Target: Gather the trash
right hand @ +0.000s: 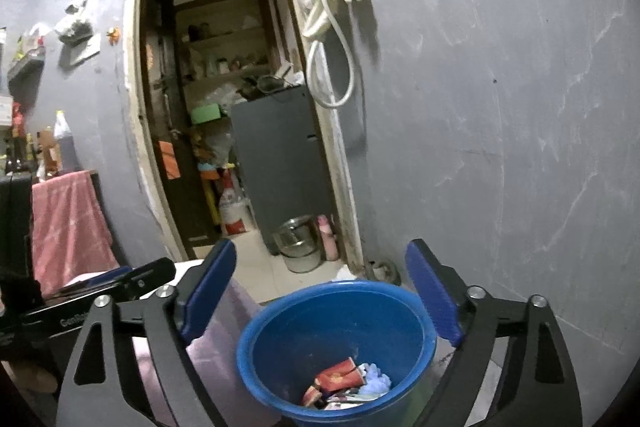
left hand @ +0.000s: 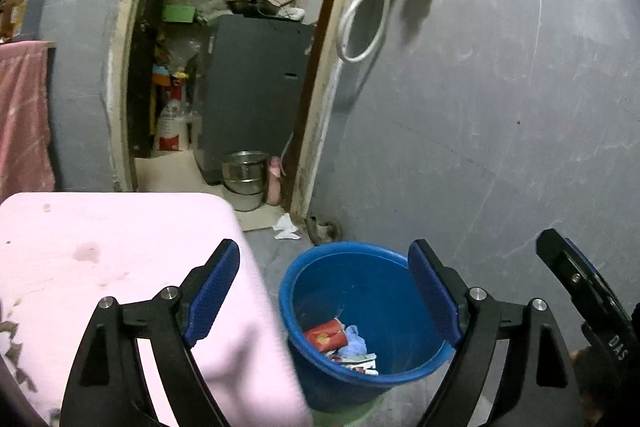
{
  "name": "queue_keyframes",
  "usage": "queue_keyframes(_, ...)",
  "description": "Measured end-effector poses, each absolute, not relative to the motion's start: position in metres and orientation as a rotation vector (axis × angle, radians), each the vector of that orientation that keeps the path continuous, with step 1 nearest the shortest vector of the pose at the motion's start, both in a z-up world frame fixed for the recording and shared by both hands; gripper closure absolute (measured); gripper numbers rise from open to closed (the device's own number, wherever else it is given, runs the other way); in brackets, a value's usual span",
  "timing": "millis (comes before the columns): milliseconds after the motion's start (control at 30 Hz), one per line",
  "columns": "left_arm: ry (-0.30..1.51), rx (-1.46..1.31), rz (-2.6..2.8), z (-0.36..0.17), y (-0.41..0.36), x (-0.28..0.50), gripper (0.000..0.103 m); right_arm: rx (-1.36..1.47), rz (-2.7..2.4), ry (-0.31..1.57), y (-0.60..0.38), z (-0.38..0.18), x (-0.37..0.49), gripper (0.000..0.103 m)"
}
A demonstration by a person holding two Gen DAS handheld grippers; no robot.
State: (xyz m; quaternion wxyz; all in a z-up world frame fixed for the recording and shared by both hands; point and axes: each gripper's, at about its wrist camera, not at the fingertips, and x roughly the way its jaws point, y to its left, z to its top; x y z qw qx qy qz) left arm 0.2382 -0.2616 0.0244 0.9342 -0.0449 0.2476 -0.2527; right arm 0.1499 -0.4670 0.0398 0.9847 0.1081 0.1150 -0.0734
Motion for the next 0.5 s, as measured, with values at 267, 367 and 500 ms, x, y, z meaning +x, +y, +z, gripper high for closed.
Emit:
queue_keyframes(267,0.461,-0.109,-0.489,0.039,-0.216,0.202,0.009,0.185,-0.135,0.208,-0.431,0.052,0.12,0.0)
queue_keyframes(367,0.44,-0.117,-0.469,0.043,-0.2,0.188,0.007,0.17,-0.134,0.195,-0.419,0.057,0.109,0.0)
queue_keyframes(500,0.412,-0.11,-0.45,0.047,-0.183,0.17,0.006,0.158,-0.135,0.185,-0.409,0.062,0.098,0.0)
